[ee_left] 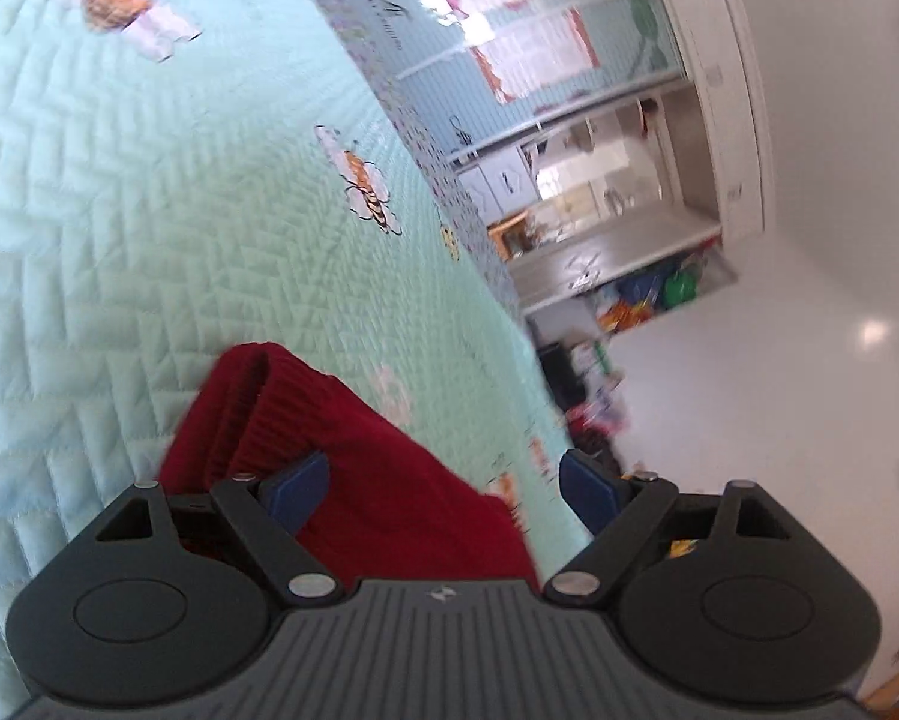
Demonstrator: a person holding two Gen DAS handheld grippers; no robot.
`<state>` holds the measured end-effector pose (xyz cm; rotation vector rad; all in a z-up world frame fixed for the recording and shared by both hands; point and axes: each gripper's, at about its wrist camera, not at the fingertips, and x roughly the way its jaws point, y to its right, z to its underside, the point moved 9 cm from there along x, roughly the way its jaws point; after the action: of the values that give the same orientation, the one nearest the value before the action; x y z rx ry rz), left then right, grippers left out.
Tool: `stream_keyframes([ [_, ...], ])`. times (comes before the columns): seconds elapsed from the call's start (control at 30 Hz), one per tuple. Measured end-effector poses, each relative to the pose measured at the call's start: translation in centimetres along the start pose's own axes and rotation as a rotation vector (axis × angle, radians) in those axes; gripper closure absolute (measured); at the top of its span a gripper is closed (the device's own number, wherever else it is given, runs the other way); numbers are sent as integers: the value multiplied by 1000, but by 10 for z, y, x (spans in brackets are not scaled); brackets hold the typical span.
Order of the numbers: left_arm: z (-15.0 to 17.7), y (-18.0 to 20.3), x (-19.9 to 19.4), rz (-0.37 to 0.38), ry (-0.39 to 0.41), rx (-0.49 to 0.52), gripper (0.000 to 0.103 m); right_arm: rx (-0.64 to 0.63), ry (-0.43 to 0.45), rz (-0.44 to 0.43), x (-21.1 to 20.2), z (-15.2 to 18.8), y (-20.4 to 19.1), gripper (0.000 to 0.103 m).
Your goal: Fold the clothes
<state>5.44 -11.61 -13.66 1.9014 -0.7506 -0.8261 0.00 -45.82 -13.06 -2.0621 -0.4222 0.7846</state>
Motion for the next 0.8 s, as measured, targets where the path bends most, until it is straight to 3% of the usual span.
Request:
stream_keyframes([
  [0.07,-3,8,-2,-15,-3,-1,16,-58,-48,71,4,19,7,61],
  [0.1,-4,12,-4,-28,-4,6,16,-87,-72,106,6,29,11,66],
  [0.23,-7,35,-24,-10,32,22,16,-191,-3,87,-10,28,-31,63],
  [0.37,20,54,-42,49,4,35,13,-257,-53,-39,-21,53,-73,63],
  [0.43,41,48,-45,-9,-43,70,12,-237,-111,-83,-20,74,-77,62],
  [0.5,55,34,-46,-108,-60,105,13,-196,-183,-59,-11,97,-62,61],
  [0.57,57,26,-48,-123,-53,111,14,-210,-214,0,-4,116,-42,70],
  [0.6,56,26,-49,-123,-47,106,14,-234,-195,23,-6,120,-39,83],
  [0.67,56,29,-49,-148,-45,116,14,-219,-185,41,-10,119,-43,81],
  [0.77,57,43,-52,-196,-37,146,14,-255,-169,39,-20,113,-66,58],
  [0.8,58,47,-53,-197,-32,153,14,-288,-157,42,-22,111,-74,45],
])
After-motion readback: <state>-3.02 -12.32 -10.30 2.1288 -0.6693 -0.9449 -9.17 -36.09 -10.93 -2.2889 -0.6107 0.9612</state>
